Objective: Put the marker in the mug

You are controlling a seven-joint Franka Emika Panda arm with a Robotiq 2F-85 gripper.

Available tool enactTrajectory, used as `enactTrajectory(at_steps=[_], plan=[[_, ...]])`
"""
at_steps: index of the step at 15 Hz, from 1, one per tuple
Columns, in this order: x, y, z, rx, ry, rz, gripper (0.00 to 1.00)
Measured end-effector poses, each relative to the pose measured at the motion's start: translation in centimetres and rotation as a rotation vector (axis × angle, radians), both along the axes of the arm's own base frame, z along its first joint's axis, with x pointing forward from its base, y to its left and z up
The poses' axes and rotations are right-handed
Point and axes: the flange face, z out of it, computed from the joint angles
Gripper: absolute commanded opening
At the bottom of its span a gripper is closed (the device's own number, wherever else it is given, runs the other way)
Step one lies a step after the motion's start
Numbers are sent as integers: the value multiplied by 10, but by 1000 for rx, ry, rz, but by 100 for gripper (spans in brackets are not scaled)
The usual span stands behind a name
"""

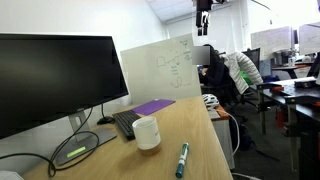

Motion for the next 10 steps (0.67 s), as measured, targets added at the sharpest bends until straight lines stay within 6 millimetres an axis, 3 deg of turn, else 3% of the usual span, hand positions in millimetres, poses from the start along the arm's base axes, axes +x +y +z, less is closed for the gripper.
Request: enactTrajectory(at_steps=[4, 7, 10], plan=[[3, 11, -6, 12, 12, 17, 100], [7, 52, -29, 30, 54, 67, 100], [7, 109, -51, 44, 91, 103, 100]])
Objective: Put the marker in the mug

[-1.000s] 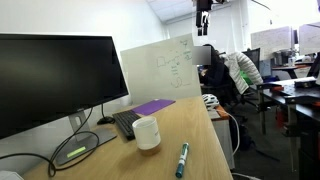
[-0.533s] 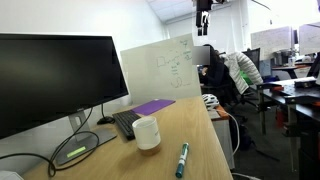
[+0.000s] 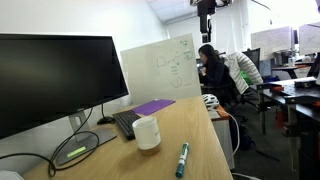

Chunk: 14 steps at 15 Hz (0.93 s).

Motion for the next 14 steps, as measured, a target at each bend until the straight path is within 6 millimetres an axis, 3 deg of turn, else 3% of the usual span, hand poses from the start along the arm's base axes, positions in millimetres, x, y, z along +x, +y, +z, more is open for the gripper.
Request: enactTrajectory(at_steps=[5, 9, 11, 14], plan=[[-14, 100, -34, 48, 26, -149, 100], [-19, 169, -64, 46, -53, -311, 100], [-13, 194, -80, 69, -59, -391, 100], [12, 209, -105, 109, -7, -528, 100]])
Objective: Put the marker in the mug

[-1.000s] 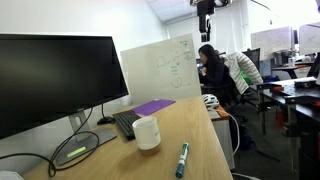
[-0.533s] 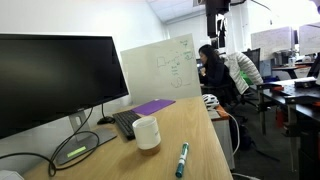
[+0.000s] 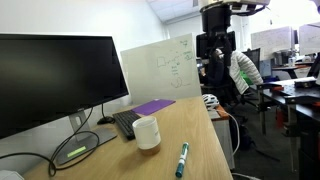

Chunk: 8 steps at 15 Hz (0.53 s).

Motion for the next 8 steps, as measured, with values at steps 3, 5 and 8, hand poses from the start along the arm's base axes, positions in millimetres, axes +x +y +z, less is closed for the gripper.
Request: enactTrajectory(at_steps=[3, 5, 8], plan=[[41, -4, -23, 46, 36, -78, 100], [59, -6, -36, 57, 54, -89, 100], [61, 0, -38, 60, 57, -86, 100]])
